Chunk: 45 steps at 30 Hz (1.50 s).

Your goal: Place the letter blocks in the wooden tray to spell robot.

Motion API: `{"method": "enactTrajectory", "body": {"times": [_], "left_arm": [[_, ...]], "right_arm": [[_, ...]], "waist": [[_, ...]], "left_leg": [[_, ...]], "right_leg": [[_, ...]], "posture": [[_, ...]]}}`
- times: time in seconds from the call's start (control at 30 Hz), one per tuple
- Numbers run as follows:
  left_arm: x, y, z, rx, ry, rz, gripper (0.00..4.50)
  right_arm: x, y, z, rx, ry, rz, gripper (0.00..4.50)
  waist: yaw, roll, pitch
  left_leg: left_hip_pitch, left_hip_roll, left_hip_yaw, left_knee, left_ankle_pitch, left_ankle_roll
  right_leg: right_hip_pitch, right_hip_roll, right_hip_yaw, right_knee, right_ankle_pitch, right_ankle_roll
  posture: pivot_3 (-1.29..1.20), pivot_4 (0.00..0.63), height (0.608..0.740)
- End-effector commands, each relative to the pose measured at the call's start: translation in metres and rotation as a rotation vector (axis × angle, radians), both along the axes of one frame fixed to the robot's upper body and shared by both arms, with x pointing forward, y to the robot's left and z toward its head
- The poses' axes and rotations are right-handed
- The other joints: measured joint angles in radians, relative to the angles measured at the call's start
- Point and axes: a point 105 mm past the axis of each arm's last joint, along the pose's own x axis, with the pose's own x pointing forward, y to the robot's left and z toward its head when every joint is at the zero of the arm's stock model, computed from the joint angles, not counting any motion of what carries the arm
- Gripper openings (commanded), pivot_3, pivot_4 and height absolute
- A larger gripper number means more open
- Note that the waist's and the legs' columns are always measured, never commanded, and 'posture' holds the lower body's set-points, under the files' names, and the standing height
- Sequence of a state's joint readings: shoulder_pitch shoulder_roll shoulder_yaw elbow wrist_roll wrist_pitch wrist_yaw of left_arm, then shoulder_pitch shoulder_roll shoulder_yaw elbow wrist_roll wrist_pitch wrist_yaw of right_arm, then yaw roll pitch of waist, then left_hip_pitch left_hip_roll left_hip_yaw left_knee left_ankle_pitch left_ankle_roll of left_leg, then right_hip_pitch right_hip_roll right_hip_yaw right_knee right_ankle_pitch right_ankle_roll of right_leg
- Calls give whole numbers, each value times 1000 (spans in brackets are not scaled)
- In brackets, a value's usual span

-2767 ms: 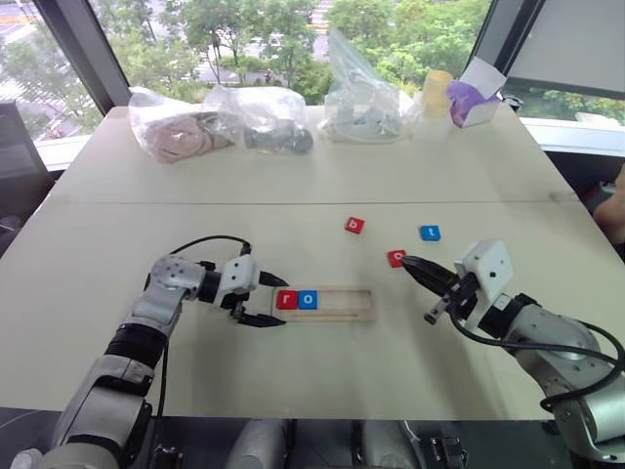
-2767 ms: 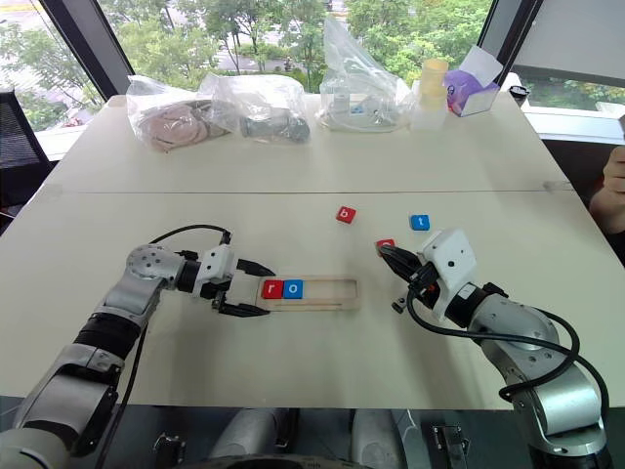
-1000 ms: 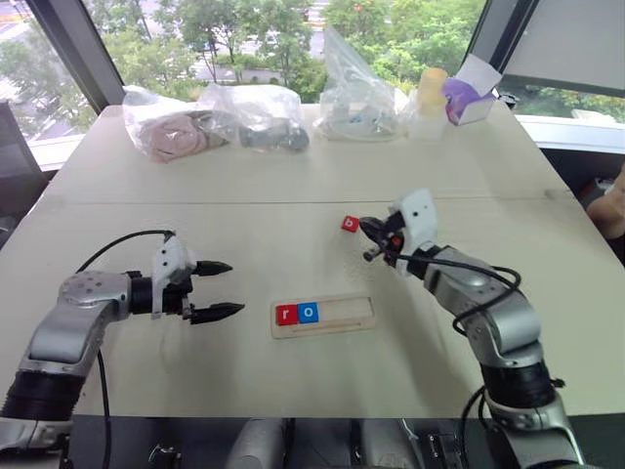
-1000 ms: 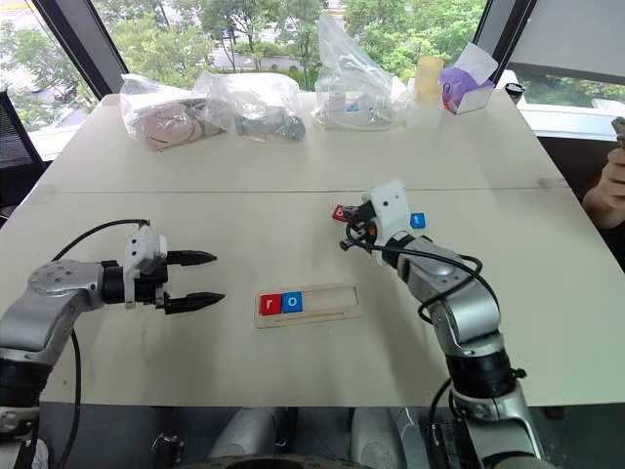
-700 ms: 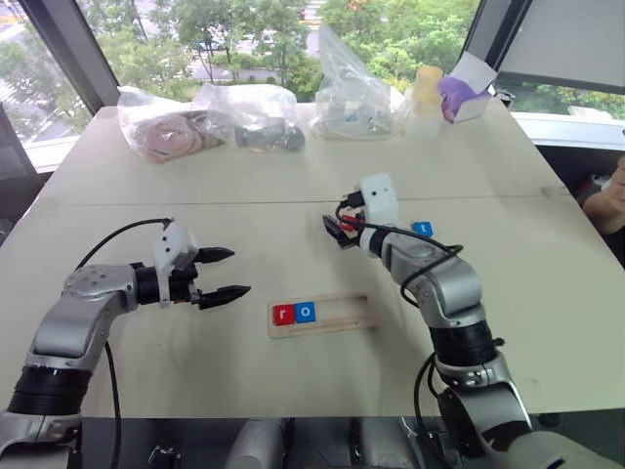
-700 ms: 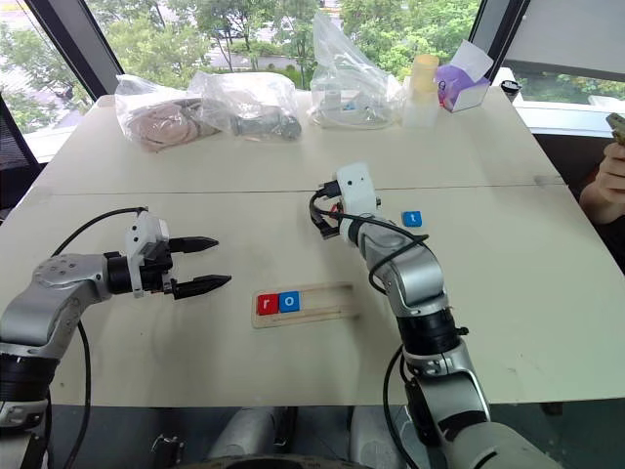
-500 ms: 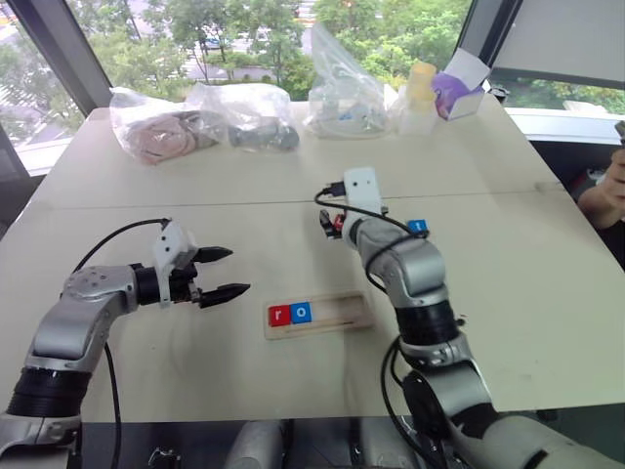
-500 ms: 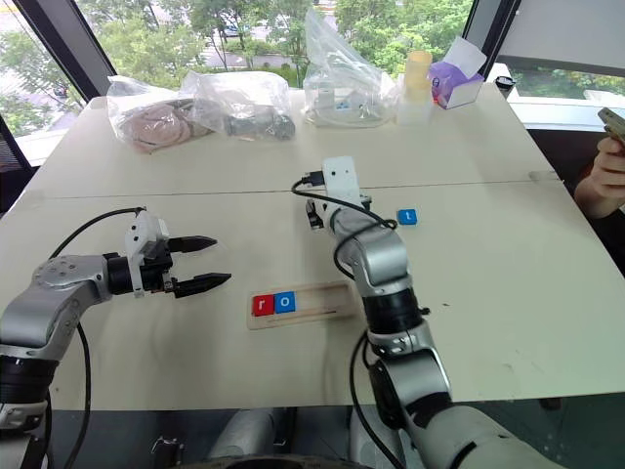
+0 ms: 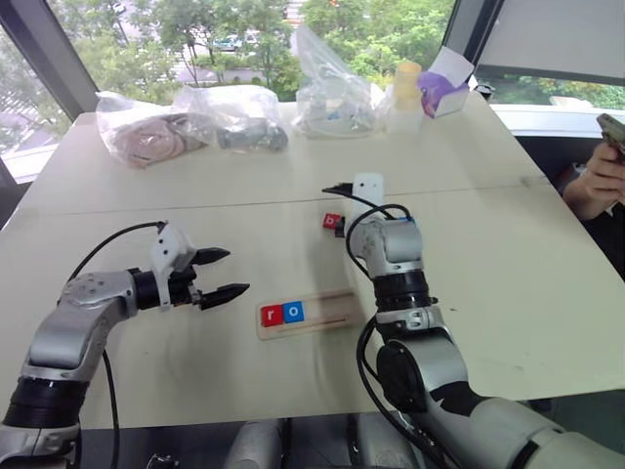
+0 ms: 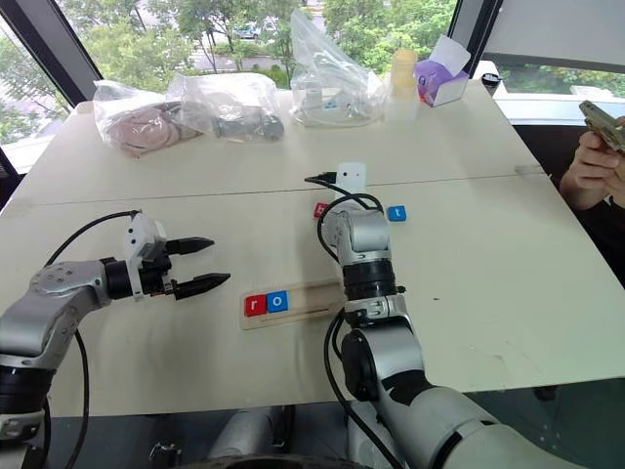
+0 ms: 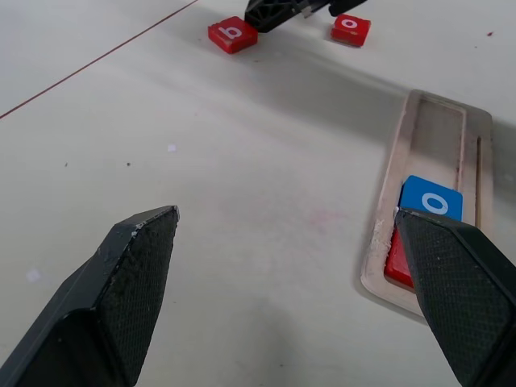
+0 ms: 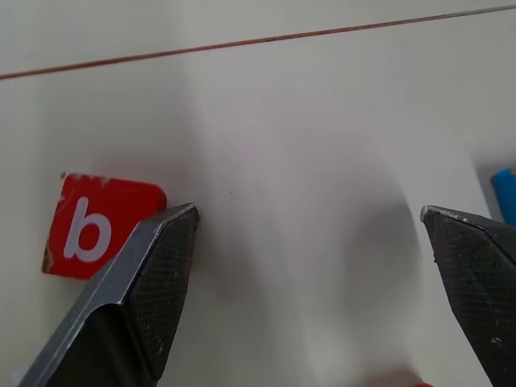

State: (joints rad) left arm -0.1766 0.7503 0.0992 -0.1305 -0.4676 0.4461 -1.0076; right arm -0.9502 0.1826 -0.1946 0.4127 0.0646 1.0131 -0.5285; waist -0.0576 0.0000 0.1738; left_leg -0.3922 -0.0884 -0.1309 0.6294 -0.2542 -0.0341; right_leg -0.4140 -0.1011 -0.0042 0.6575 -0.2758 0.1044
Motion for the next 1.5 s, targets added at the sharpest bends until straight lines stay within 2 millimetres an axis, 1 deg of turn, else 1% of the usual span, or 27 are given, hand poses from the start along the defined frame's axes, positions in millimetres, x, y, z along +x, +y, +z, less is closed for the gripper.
{"method": "enactTrajectory", "body": {"times": [0.03, 0.2, 0.3, 0.37, 0.43, 0.53, 0.77, 0.93, 1.07, 1.3, 1.43, 1.5], "left_arm": [[-2, 1, 11, -12, -43, 8, 4500], [-4, 0, 10, -14, -39, 15, 4500], [-5, -1, 9, -16, -38, 18, 4500], [-5, -2, 8, -17, -38, 18, 4500], [-5, -2, 8, -17, -39, 18, 4500], [-5, -2, 8, -17, -40, 20, 4500], [-8, 1, 7, -17, -38, 38, 4500], [-12, 2, 6, -17, -35, 48, 4500], [-14, 2, 6, -19, -34, 56, 4500], [-15, 1, 6, -20, -34, 64, 4500], [-16, 0, 6, -21, -33, 67, 4500], [-16, 0, 6, -21, -33, 68, 4500]], "right_arm": [[0, 60, 33, 68, -119, 141, 4475], [2, 65, 46, 46, -180, 177, 4475], [2, 74, 56, 26, -232, 220, 4475], [1, 79, 58, 37, -231, 234, 4475], [-2, 86, 56, 69, -202, 245, 4475], [-6, 98, 47, 107, -142, 253, 4475], [-9, 110, 33, 143, -63, 266, 4475], [-10, 118, 33, 150, -62, 297, 4475], [-13, 125, 27, 166, -34, 322, 4475], [-9, 131, 28, 163, -60, 353, 4475], [-7, 133, 24, 162, -43, 356, 4475], [-7, 133, 23, 163, -31, 350, 3972]], "waist": [[-4, 0, 0], [-12, 0, 0], [-12, 0, 0], [-11, 0, 0], [-11, 0, 0], [-11, 0, 0], [-12, 0, 0], [-12, 0, 0], [-12, 0, 0], [-13, 0, 0], [-13, 0, 0], [-12, 0, 0]], "left_leg": [[0, 0, 0, 0, 0, 0], [0, 0, 0, 0, 0, 0], [0, 0, 0, 0, 0, -1], [0, 0, 0, 0, 0, -1], [0, 0, 1, 0, 1, -1], [0, 0, 1, 0, 1, -1], [0, 0, 1, 0, 1, -1], [0, 0, 2, 0, 1, -1], [0, 0, 2, 0, 1, -1], [0, 1, 2, 0, 1, -1], [0, 1, 2, 0, 1, -1], [0, 1, 2, 0, 1, -1]], "right_leg": [[0, 0, 0, 0, 0, 0], [-1, 0, 0, 1, 0, 0], [-2, 1, 1, 2, 0, 0], [-2, 1, 1, 3, 0, 0], [-2, 1, 1, 3, 0, 0], [-2, 1, 1, 3, 0, 0], [-4, 1, 2, 4, 0, 0], [-4, 1, 3, 4, 0, 0], [-4, 1, 3, 5, 0, 0], [-4, 2, 3, 5, 0, -1], [-5, 2, 4, 5, 0, -1], [-5, 2, 4, 5, 0, -1]], "posture": [[0, 150, 740], [0, 150, 740], [0, 150, 740], [0, 150, 740], [0, 150, 740], [0, 150, 740], [0, 150, 740], [0, 150, 740], [0, 150, 740], [0, 150, 740], [0, 150, 740], [0, 150, 740]]}}
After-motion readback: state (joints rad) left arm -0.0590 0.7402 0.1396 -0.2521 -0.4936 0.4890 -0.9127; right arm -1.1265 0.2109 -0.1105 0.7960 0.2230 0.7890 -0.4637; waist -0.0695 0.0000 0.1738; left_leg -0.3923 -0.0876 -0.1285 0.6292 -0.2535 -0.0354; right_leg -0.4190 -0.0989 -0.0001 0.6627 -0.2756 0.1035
